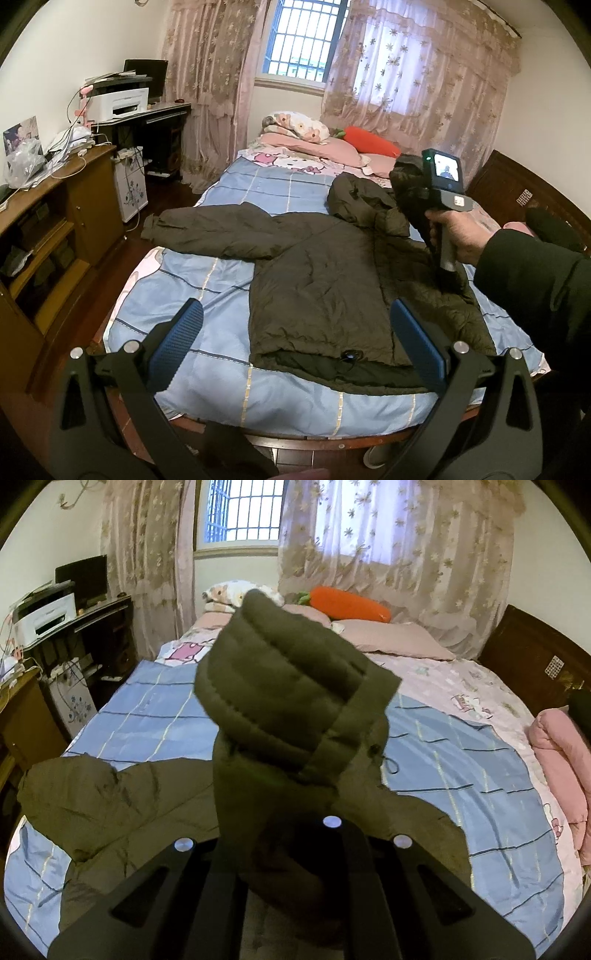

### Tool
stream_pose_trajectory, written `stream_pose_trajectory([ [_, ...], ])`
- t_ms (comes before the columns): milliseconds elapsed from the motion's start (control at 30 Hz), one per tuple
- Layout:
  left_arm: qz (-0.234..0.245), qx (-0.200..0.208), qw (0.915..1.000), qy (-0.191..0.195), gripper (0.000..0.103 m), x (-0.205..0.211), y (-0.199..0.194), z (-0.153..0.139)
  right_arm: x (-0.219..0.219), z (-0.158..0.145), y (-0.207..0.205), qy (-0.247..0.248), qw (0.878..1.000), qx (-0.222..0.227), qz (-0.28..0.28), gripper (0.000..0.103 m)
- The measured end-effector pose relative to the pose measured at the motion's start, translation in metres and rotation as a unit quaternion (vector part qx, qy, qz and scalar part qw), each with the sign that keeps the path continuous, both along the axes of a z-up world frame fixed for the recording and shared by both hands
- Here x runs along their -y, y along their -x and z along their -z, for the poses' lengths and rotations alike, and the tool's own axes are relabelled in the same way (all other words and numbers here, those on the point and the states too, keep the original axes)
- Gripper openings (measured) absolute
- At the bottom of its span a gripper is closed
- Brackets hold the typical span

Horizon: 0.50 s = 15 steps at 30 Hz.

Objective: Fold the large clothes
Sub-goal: 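Carry the sleeve across the jacket body toward the hood with the right gripper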

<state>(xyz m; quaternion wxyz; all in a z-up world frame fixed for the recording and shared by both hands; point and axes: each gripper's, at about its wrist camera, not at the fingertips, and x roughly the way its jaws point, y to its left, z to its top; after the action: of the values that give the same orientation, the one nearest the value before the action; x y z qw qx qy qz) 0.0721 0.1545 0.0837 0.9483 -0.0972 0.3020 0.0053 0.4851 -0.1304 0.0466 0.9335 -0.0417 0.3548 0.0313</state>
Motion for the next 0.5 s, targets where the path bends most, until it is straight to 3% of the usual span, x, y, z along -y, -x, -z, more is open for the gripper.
stream_pose_trajectory([
  [500, -0.005, -0.007, 0.9999, 0.014, 0.101, -0.016, 0.002, 0.003, -0.034, 0.050, -0.015, 0.010, 0.999, -0.035, -0.006, 0.004],
])
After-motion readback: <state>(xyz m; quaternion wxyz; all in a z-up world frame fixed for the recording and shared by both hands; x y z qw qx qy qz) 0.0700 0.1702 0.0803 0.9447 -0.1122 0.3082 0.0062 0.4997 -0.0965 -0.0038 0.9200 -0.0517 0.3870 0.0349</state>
